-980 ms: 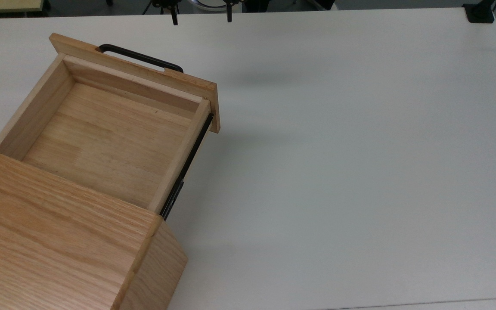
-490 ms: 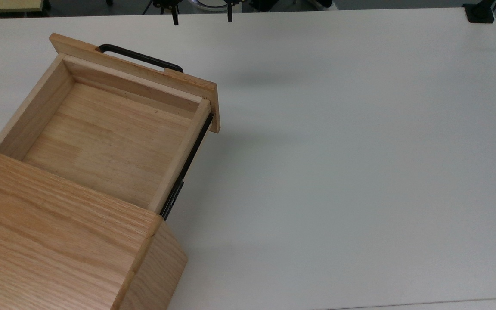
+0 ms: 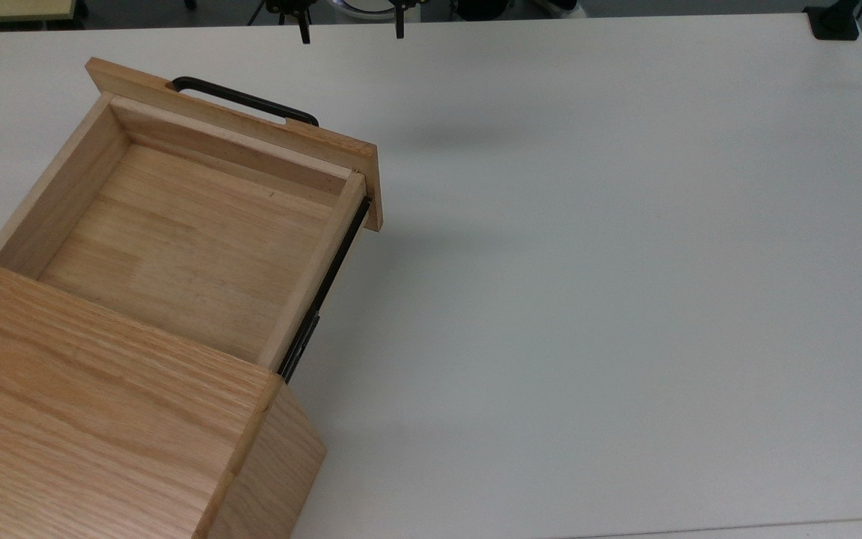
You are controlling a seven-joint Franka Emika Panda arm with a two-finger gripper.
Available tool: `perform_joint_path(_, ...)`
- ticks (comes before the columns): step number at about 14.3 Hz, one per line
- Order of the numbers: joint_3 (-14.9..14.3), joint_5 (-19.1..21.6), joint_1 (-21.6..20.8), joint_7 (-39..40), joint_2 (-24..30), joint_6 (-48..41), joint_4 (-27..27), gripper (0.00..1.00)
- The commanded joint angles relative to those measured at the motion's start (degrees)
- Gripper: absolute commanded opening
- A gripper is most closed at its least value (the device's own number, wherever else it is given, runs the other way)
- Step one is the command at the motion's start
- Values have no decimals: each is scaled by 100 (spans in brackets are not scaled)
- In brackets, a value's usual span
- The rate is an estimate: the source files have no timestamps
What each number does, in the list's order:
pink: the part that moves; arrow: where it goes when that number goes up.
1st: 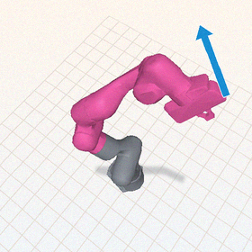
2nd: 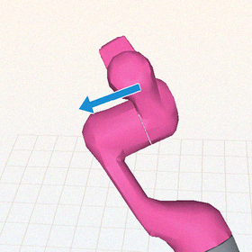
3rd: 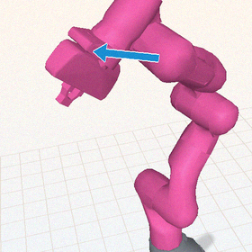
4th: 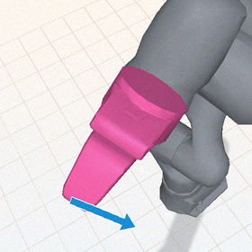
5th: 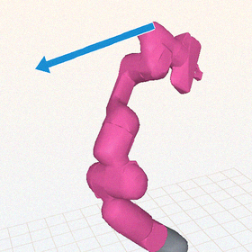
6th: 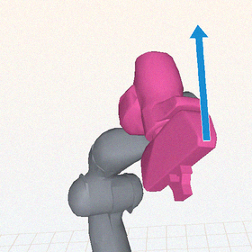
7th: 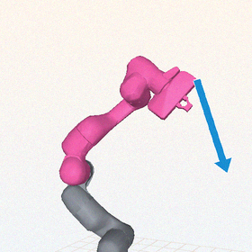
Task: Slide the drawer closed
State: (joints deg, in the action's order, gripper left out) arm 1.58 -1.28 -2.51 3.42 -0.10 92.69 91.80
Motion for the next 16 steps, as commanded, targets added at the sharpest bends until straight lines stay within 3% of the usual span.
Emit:
perform_joint_path(1,9,22,5,-79,89,-154,40,100)
perform_joint_path(9,-52,-48,260,343,124,-365,22,100)
perform_joint_path(13,-131,-57,453,46,90,-322,49,100)
perform_joint_path(16,-140,-57,480,-1015,19,-15,145,84)
